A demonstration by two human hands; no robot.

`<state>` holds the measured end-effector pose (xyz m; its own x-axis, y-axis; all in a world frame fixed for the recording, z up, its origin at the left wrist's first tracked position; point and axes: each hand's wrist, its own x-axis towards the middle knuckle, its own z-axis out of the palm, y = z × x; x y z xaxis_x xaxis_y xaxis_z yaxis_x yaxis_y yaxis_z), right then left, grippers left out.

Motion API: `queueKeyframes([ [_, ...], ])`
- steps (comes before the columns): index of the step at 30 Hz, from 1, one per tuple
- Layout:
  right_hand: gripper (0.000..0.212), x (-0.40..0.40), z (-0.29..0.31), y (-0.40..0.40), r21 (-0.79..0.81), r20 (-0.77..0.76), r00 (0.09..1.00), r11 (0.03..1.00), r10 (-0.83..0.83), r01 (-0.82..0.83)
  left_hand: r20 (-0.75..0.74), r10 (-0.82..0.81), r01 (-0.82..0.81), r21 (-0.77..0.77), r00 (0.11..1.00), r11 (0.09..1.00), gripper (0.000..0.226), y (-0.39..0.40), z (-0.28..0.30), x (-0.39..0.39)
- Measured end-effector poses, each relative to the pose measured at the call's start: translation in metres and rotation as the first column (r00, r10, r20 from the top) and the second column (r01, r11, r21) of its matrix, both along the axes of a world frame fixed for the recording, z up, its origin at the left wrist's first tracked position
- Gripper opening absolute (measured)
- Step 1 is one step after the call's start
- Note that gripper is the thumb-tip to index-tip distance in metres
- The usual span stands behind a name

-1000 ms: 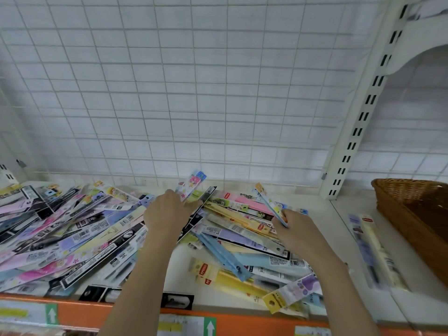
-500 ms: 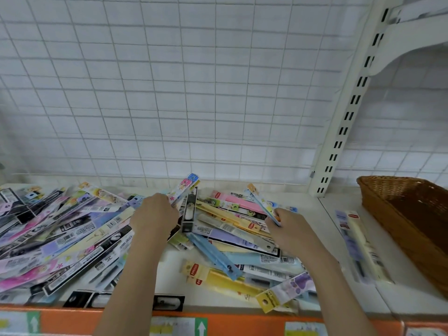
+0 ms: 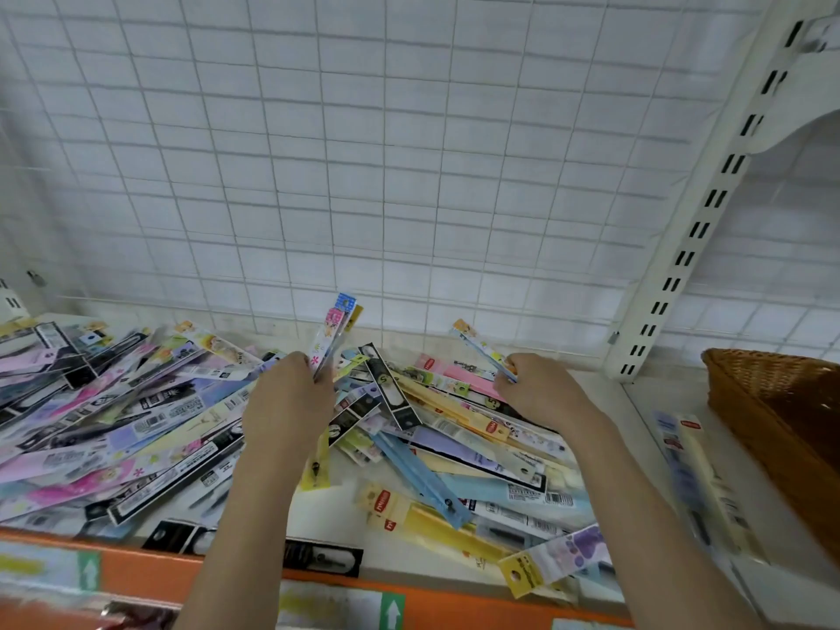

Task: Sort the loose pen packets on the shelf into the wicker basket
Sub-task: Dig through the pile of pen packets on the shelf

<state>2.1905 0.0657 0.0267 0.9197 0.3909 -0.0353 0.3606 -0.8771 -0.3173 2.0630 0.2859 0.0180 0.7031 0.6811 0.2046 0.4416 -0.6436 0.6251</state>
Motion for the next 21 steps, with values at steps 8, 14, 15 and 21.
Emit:
queueKeyframes([
  [8, 0.030, 0.033, 0.000, 0.015, -0.098, -0.046, 0.998, 0.995, -0.037, 0.032, -0.031, 0.016, -0.017, -0.018, 0.999, 1.000, 0.037, 0.010, -0.007, -0.011],
  [14, 0.020, 0.040, -0.001, 0.017, -0.143, -0.146, 0.988, 0.987, 0.046, -0.067, 0.009, 0.004, -0.004, -0.033, 1.000, 0.999, 0.034, 0.012, -0.011, -0.006],
  [15, 0.023, 0.040, -0.003, 0.018, -0.144, -0.174, 0.983, 0.986, 0.059, -0.085, 0.005, -0.003, 0.003, -0.013, 1.000, 1.000, 0.035, 0.010, -0.011, -0.005],
  [21, 0.032, 0.040, -0.003, 0.009, -0.179, -0.132, 0.988, 0.978, 0.082, -0.105, -0.057, -0.067, 0.067, -0.006, 0.996, 0.998, 0.045, 0.001, -0.006, 0.003],
])
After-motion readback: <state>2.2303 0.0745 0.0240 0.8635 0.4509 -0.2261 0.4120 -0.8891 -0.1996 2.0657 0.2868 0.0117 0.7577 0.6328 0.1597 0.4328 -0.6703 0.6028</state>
